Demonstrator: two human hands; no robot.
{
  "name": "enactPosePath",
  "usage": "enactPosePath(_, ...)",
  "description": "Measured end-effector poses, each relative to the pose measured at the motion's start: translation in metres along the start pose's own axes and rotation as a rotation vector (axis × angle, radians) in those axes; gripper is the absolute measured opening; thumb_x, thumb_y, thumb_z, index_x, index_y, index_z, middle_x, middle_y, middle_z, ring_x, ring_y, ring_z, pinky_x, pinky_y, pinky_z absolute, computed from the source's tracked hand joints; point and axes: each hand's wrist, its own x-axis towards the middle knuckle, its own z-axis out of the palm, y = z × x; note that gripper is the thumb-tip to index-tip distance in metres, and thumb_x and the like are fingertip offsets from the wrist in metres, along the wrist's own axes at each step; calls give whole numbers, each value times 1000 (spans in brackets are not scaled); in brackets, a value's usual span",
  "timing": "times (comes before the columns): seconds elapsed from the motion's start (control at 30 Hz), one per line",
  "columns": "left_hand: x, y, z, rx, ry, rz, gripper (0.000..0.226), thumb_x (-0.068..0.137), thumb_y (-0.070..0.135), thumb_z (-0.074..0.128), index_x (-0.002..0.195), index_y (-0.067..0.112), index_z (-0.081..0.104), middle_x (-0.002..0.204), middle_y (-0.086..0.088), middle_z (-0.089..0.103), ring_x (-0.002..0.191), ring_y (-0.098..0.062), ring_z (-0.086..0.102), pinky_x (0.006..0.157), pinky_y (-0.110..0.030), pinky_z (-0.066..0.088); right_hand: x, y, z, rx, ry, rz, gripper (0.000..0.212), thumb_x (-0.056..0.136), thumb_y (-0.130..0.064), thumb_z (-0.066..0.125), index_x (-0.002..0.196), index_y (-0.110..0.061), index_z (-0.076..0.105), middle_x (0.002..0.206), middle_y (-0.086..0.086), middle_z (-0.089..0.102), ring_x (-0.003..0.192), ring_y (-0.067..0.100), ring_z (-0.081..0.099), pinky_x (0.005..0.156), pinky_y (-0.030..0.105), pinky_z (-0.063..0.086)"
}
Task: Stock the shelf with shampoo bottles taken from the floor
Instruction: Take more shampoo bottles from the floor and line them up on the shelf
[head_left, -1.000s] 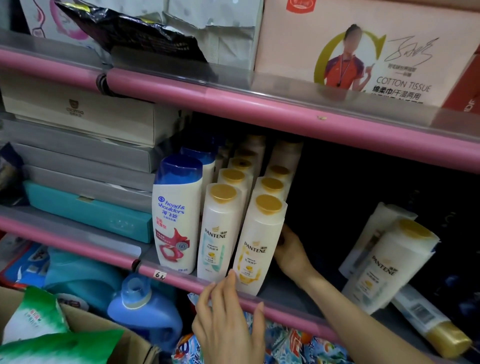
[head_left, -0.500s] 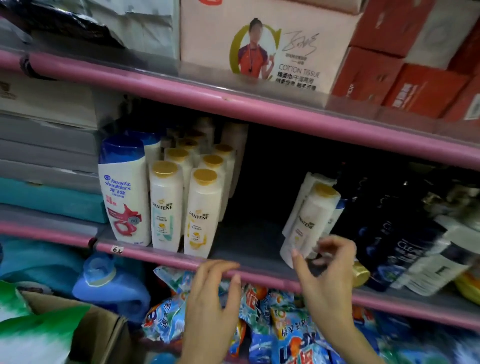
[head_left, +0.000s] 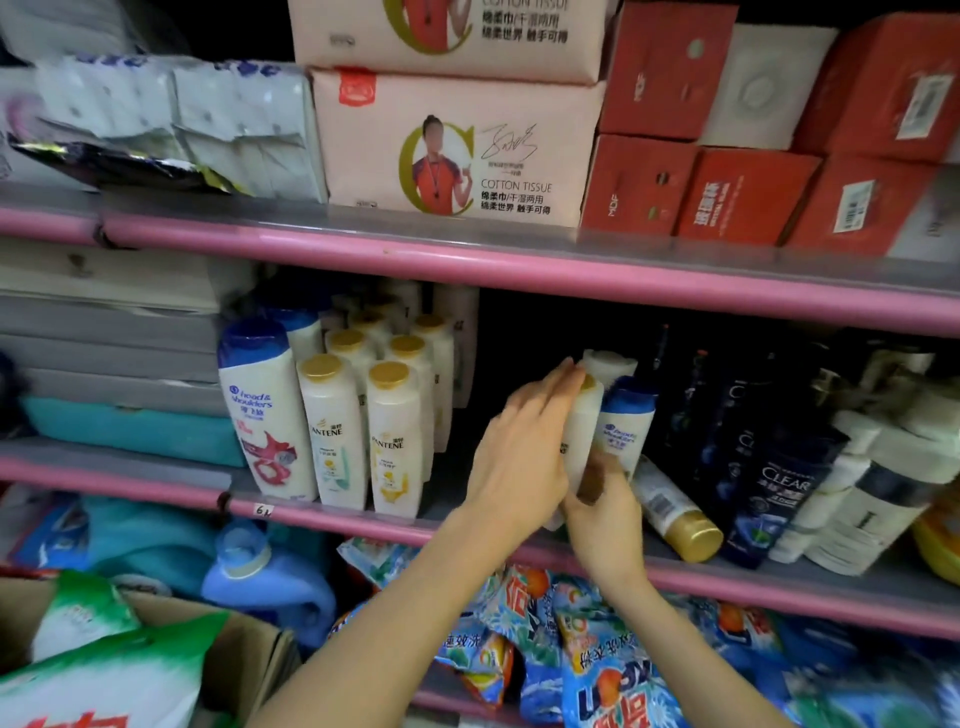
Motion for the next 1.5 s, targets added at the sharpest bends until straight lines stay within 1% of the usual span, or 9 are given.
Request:
enactPosePath(0.13,1,-4,-8,121,31,6,81,71,2,54,146,21,33,154,5,30,138,-15,33,110,-29,30,3,-3,6,-8,-119,-58,26,88,-14,63,111,-17,52,92,-12,63,87,3,61,64,8,43)
enactPosePath(0.3,0,-12,-15,312,14,12,82,76,10,54,150,28,21,156,11,23,141,-11,25,107,-31,26,6,-1,12,-84,-128,-88,28,84,-23,69,105,-16,52,92,-5,64,84,9,60,66,25,48)
enactPosePath(0.47,-10,-11,-24,333,95,-15,71,82,21,53,148,19,29,152,4,35,139,-17,31,106,-35,31,21,1,25,-164,-158,-114,21,83,-13,67,92,-17,48,83,-1,63,78,19,62,56,17,42)
enactPosePath(0.57,-24,-24,-35,283,267,-118,60,84,18,57,142,13,41,143,-2,47,130,-22,44,104,-37,38,42,1,43,-109,-210,-70,28,85,-19,68,106,-16,51,100,0,65,90,14,62,66,13,44)
enactPosePath(0.73,-34,-46,-58,319,451,-182,47,80,12,67,126,10,57,125,-8,58,113,-28,54,94,-40,44,76,3,81,-44,-196,-28,47,83,-17,71,123,-9,48,123,10,61,114,26,58,90,31,47)
enactPosePath(0.83,-35,-54,-68,411,429,-147,43,78,16,70,120,12,62,121,-4,62,111,-25,58,91,-39,46,83,8,99,69,-216,14,46,84,-13,70,124,-8,48,126,11,60,118,26,57,97,36,48)
enactPosePath(0.97,-34,-68,-71,539,347,-108,45,77,19,75,119,9,64,119,-4,66,110,-24,62,94,-38,47,95,7,119,100,-248,2,46,86,-17,68,128,-12,49,125,5,60,117,21,56,89,25,44)
enactPosePath(1.27,-37,-83,-58,493,365,-75,48,76,12,74,123,4,62,122,-8,64,115,-25,60,97,-38,49,121,0,145,10,-377,-35,40,89,-21,64,127,-17,51,125,5,61,112,21,60,81,22,50)
enactPosePath(1.5,-36,-81,-56,471,395,-84,44,87,21,43,124,7,62,123,-5,64,116,-22,59,97,-34,48,132,-10,153,-10,-420,-107,35,91,-22,61,125,-15,54,116,2,63,103,13,60,79,20,49)
